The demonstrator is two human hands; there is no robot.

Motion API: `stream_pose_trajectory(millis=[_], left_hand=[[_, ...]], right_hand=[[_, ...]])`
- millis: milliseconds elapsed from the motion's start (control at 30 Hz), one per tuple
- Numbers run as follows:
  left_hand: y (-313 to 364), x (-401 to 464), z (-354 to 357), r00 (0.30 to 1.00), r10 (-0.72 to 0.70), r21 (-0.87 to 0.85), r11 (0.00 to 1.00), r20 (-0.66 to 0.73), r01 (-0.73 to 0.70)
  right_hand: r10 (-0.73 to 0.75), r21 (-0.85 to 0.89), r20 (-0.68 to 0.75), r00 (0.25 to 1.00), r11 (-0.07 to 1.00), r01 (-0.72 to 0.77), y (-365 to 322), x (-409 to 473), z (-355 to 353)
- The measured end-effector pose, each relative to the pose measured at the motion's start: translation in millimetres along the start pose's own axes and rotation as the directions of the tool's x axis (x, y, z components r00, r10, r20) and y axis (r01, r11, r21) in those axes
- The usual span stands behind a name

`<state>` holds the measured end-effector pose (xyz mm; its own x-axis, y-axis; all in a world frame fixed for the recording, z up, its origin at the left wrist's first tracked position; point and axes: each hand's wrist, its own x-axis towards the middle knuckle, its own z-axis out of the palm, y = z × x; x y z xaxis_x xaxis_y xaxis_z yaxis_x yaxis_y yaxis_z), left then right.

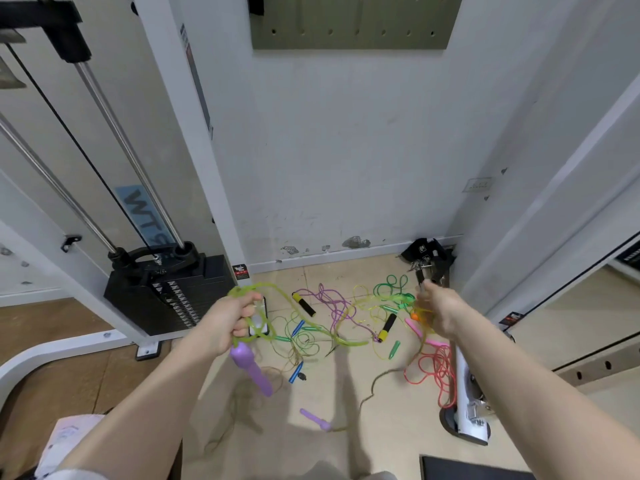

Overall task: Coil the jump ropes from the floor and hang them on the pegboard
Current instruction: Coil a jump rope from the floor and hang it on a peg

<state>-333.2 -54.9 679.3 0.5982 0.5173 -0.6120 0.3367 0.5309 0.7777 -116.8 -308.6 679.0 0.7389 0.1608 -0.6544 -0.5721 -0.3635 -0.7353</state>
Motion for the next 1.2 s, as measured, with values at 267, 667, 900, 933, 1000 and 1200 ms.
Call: stream_pose_trajectory(millis=[267,667,900,933,1000,1200], left_hand=[[28,-43,54,0.871,0.025,0.105,0.991,0.49,-0.088],[38,-50,41,0.818,0.105,0.059,0.984,0.565,-0.167],[32,-60,53,0.628,0.07,-0.028,0.997,0.775,-0.077],[31,-61,53,0.582,0.06,-0.022,0.997,0.811,-0.071],[29,-58,55,0.448,0.088,-0.091,0.996,0.89,-0.014],[28,-51,58,0.385,0.264,-0.299,0.953,0.884,0.035]], right_hand=[[-0.232,-0.204,0.683,0.693,0.85,0.485,-2,-49,65],[-0.518,0.09,0.673,0.528,0.766,0.637,-46,-95,65],[-0.682,0.05,0.369,0.631,0.693,0.719,-55,-89,79],[-0.696,0.049,0.34,0.633,0.685,0.727,-55,-88,80],[-0.727,0.014,0.291,0.623,0.654,0.757,-55,-87,79],[-0.595,-0.415,0.452,0.664,0.519,0.747,-44,-77,78]])
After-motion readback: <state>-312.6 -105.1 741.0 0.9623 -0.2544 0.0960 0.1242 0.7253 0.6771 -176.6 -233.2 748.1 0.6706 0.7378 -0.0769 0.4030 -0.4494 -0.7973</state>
